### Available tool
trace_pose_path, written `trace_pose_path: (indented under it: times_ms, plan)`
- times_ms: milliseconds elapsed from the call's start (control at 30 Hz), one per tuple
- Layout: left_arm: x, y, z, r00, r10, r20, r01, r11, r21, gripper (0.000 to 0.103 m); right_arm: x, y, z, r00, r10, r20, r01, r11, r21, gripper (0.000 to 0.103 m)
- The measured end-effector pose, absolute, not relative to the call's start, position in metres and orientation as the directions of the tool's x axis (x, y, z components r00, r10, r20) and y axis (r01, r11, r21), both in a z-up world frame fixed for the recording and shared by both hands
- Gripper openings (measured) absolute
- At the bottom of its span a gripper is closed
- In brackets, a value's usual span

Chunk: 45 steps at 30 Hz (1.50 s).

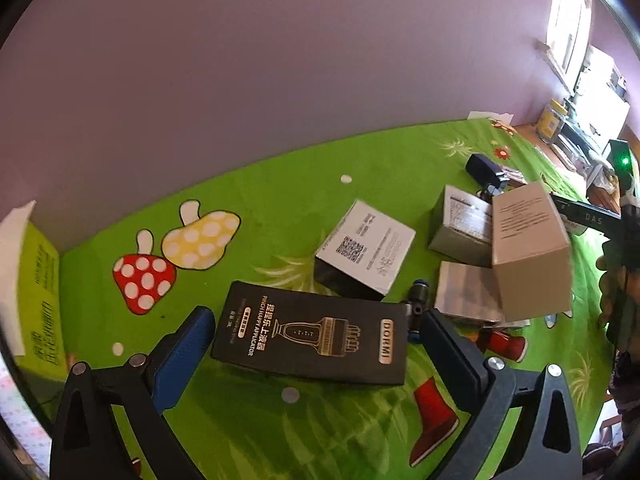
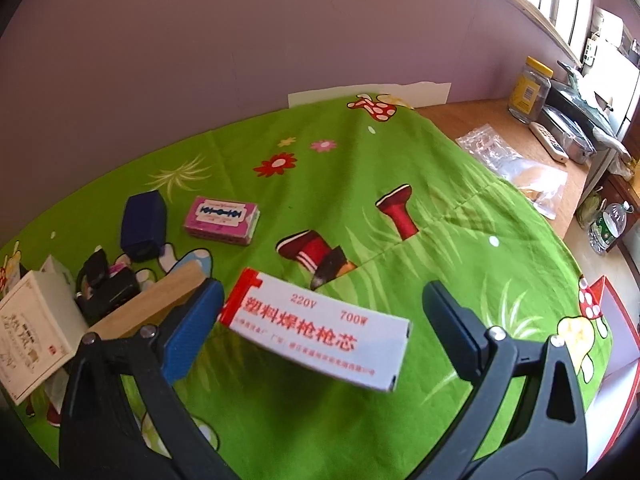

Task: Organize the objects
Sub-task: 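Grasp the black DORMI box with left while right grasps the welding-gun box, then carry both boxes to the storage box and release them inside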

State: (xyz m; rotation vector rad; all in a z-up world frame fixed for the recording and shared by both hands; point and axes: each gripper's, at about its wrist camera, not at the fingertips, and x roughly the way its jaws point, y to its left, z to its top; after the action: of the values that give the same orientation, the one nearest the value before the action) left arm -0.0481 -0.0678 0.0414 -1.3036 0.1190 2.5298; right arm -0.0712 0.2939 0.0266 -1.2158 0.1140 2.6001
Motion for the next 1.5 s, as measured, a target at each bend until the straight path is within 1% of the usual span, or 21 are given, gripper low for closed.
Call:
trace_pose_path:
  times_ms: [33, 100, 133, 167, 267, 467, 633, 833, 1000, 1233, 1500]
  plan:
    - [-0.048, -0.068, 0.041, -0.552, 0.213, -0.806, -0.286, -0.956, -0.057, 0.099, -0.072, 0.295, 0.026, -0.612, 0.215, -0.762, -0.278, -0.959, -0.047, 0.100]
    - [-0.048, -0.068, 0.041, -0.556, 0.205, -0.806, -0.279, -0.959, -0.051, 0.088, -0.072, 0.297, 0.026, -0.618, 0.200, -0.760, -0.272, -0.962, -0.032, 0.098]
    - [-0.048, -0.067, 0.041, -0.557, 0.204, -0.805, -0.278, -0.959, -0.051, 0.088, -0.071, 0.297, 0.027, -0.622, 0.199, -0.757, -0.270, -0.962, -0.031, 0.089]
    - [-0.047, -0.066, 0.041, -0.556, 0.204, -0.806, -0.281, -0.958, -0.048, 0.088, -0.071, 0.297, 0.027, -0.621, 0.203, -0.757, -0.272, -0.962, -0.034, 0.084]
    - [-0.046, -0.064, 0.042, -0.560, 0.207, -0.802, -0.288, -0.957, -0.045, 0.088, -0.071, 0.297, 0.027, -0.626, 0.193, -0.756, -0.265, -0.964, -0.027, 0.084]
    - [-0.038, -0.063, 0.056, -0.607, 0.171, -0.776, -0.250, -0.968, -0.018, 0.088, -0.065, 0.294, 0.032, -0.646, 0.206, -0.735, -0.259, -0.965, -0.043, 0.083]
    - [-0.021, -0.057, 0.078, -0.650, 0.199, -0.734, -0.260, -0.965, -0.031, 0.088, -0.055, 0.295, 0.041, -0.666, 0.203, -0.717, -0.251, -0.967, -0.041, 0.083]
    - [0.003, -0.038, 0.105, -0.684, 0.254, -0.683, -0.311, -0.949, -0.041, 0.088, -0.036, 0.295, 0.062, -0.699, 0.207, -0.684, -0.239, -0.970, -0.050, 0.083]
    - [0.023, -0.018, 0.117, -0.690, 0.314, -0.653, -0.365, -0.929, -0.061, 0.088, -0.018, 0.301, 0.077, -0.715, 0.206, -0.668, -0.241, -0.970, -0.041, 0.083]
    - [0.049, 0.019, 0.126, -0.664, 0.407, -0.627, -0.462, -0.883, -0.083, 0.088, 0.008, 0.317, 0.091, -0.722, 0.232, -0.652, -0.266, -0.963, -0.047, 0.083]
    - [0.079, 0.086, 0.130, -0.595, 0.526, -0.607, -0.608, -0.789, -0.087, 0.088, 0.045, 0.357, 0.096, -0.696, 0.292, -0.656, -0.335, -0.940, -0.064, 0.083]
